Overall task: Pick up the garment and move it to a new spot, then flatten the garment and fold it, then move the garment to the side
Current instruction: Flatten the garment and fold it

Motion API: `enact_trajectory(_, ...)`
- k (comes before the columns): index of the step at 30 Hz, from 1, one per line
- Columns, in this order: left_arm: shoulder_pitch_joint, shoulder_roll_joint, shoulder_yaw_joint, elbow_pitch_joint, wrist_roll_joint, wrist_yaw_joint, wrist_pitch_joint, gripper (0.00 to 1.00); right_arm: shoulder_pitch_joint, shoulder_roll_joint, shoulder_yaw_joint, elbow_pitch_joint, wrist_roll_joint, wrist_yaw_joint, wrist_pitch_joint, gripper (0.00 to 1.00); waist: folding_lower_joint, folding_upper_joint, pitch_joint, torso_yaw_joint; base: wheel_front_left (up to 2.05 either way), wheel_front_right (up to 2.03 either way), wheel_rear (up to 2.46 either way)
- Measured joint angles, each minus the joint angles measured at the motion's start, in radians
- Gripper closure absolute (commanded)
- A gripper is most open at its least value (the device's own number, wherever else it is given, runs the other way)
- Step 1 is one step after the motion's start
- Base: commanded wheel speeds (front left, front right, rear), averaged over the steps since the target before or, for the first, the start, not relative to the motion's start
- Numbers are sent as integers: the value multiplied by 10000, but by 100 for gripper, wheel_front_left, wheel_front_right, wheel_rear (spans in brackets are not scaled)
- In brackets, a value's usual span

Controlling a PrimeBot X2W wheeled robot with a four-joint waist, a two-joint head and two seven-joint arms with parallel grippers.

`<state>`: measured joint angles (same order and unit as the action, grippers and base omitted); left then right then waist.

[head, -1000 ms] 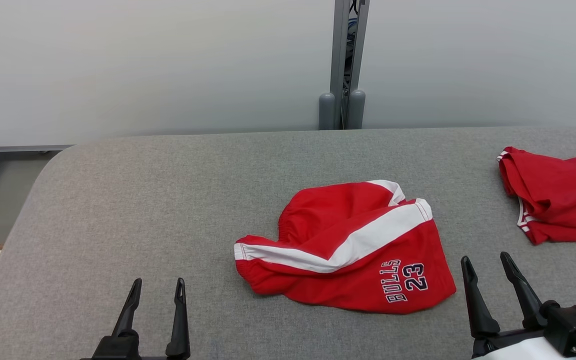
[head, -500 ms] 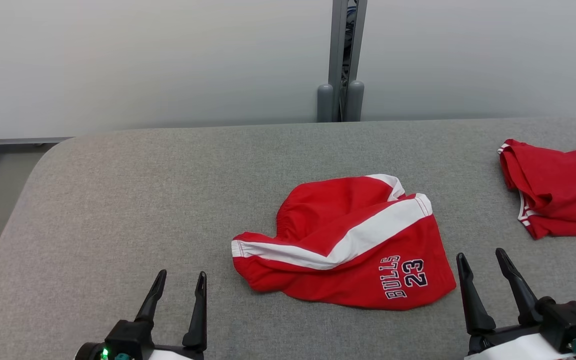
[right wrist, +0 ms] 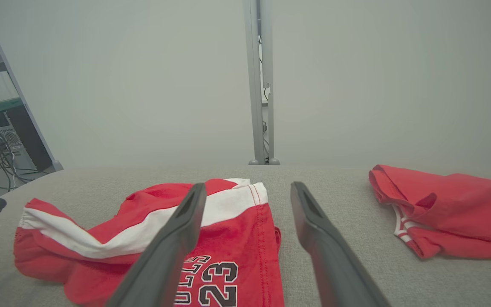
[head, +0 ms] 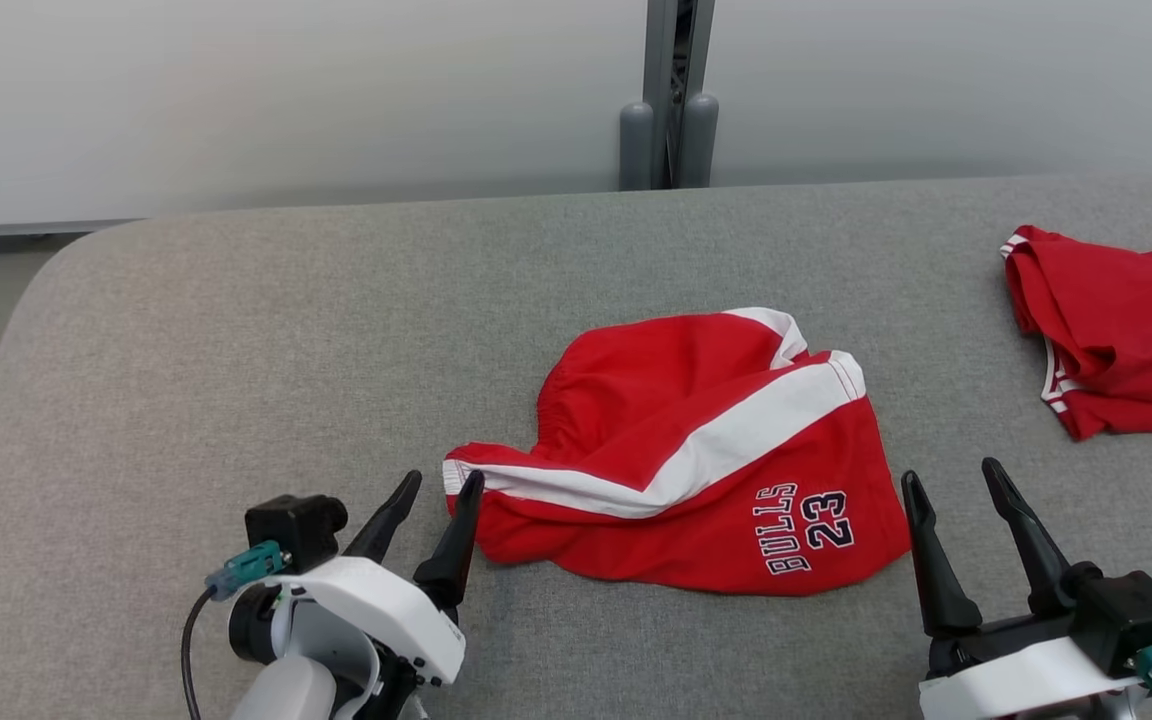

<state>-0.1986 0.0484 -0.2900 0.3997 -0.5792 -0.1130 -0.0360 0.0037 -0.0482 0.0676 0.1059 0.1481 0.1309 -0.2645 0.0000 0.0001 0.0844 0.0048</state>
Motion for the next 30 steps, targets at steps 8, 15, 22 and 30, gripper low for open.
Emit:
enact_trajectory(8,-644,267,-100,759,71,94,336,0,-151,0,-4,-46,-73,0,0,0,0,0,319,-134,0,0,0)
enact_trajectory(15,-795,253,-190,1271,-29,247,748,0,-196,2,73,-77,-73,0,0,0,0,0,370,-211,0,0,0)
enact_trajectory(22,-985,245,-247,1453,-228,165,853,9,-286,0,105,-180,-71,0,2,0,0,0,492,-274,0,0,0)
enact_trajectory(30,-1175,318,-382,1524,-184,142,754,100,-344,0,140,-234,-75,0,0,0,0,0,622,-248,0,0,0)
